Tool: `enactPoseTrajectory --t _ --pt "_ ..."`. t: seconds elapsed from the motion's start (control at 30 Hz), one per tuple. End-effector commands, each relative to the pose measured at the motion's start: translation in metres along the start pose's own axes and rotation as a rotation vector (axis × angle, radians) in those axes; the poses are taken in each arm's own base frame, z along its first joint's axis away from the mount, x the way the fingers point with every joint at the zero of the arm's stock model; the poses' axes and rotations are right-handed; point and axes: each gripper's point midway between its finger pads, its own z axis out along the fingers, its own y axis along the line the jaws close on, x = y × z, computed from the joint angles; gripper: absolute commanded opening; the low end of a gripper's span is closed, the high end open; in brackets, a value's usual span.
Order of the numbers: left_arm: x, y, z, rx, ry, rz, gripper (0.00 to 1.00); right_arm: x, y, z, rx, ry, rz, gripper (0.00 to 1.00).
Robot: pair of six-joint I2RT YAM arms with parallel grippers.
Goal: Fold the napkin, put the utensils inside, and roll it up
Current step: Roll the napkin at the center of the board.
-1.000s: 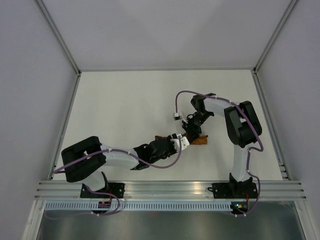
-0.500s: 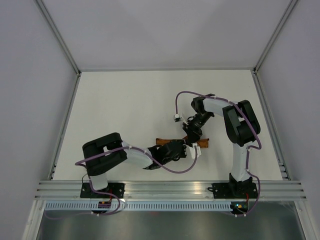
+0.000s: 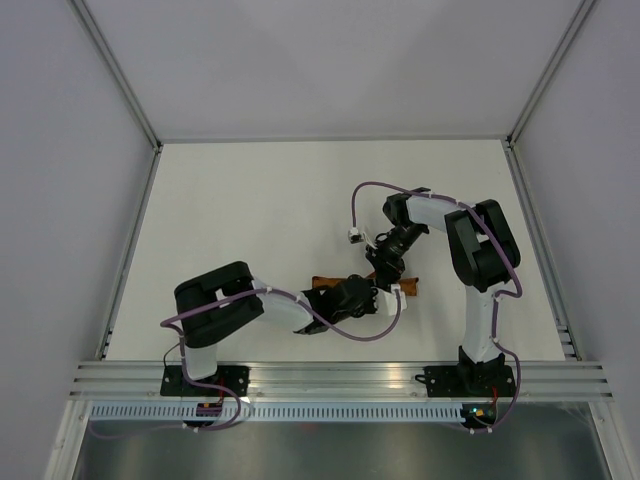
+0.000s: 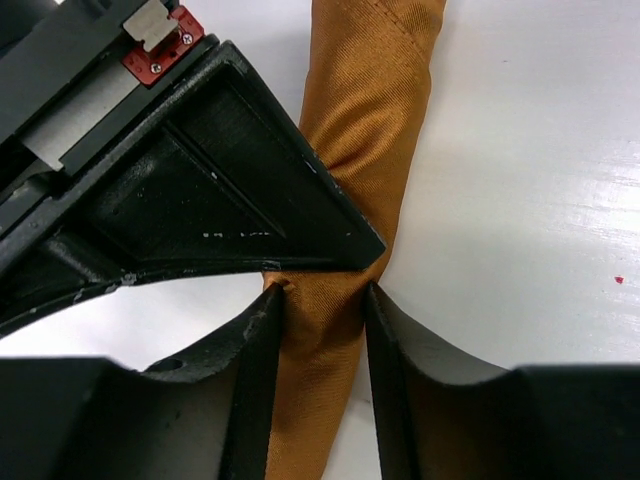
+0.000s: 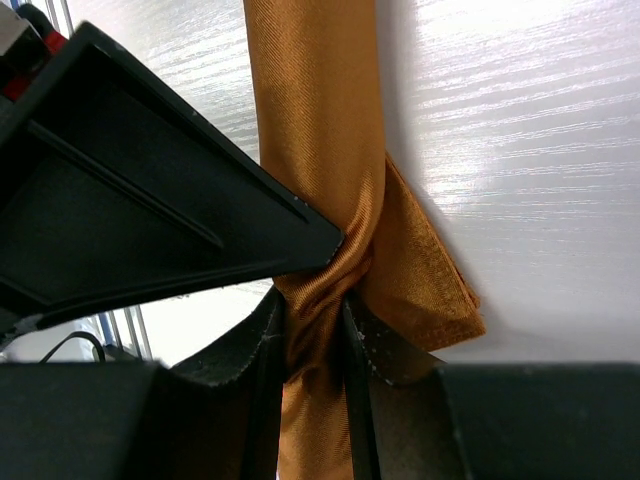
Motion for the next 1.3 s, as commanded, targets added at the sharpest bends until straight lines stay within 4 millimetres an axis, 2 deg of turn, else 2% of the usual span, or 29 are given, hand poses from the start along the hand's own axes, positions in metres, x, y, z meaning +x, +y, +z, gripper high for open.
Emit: enactPoseTrajectory --t 0.0,0.2,0.3,0.33,0.5,0.8,0.83,0.87,1.07,1.27 --pt "0.015 -0.015 0.007 0.091 0.054 0.020 0.41 0.044 -0.039 0.018 0.074 0.171 -0.035 0.31" --pt "0.023 -0.027 0.006 0.195 0.084 -0.022 0.28 0.043 -0.038 0.017 0.072 0.170 -0.026 0.34" --pt "0.025 -0.032 0.005 0.237 0.096 -0.037 0.18 0.041 -0.037 0.014 0.082 0.162 -0.020 0.42" --pt "0.026 -0.034 0.005 0.244 0.100 -0.042 0.17 0.041 -0.038 0.014 0.085 0.159 -0.019 0.48" --pt "0.032 -0.042 0.002 0.287 0.112 -0.061 0.16 0.030 -0.038 0.001 0.140 0.127 -0.028 0.64" --pt "0.031 -0.042 0.002 0.327 0.106 -0.099 0.17 0.007 -0.044 -0.029 0.278 0.042 0.010 0.71" --pt "0.032 -0.042 0.002 0.329 0.108 -0.104 0.17 0.006 -0.042 -0.030 0.278 0.033 0.013 0.78" --pt "0.032 -0.042 0.002 0.331 0.107 -0.108 0.17 0.004 -0.041 -0.033 0.282 0.022 0.013 0.98" --pt "0.033 -0.042 0.002 0.352 0.114 -0.136 0.18 -0.001 -0.041 -0.045 0.322 -0.025 0.017 0.98" --pt "0.034 -0.040 0.000 0.422 0.123 -0.201 0.18 -0.010 -0.041 -0.071 0.374 -0.122 0.030 0.97"
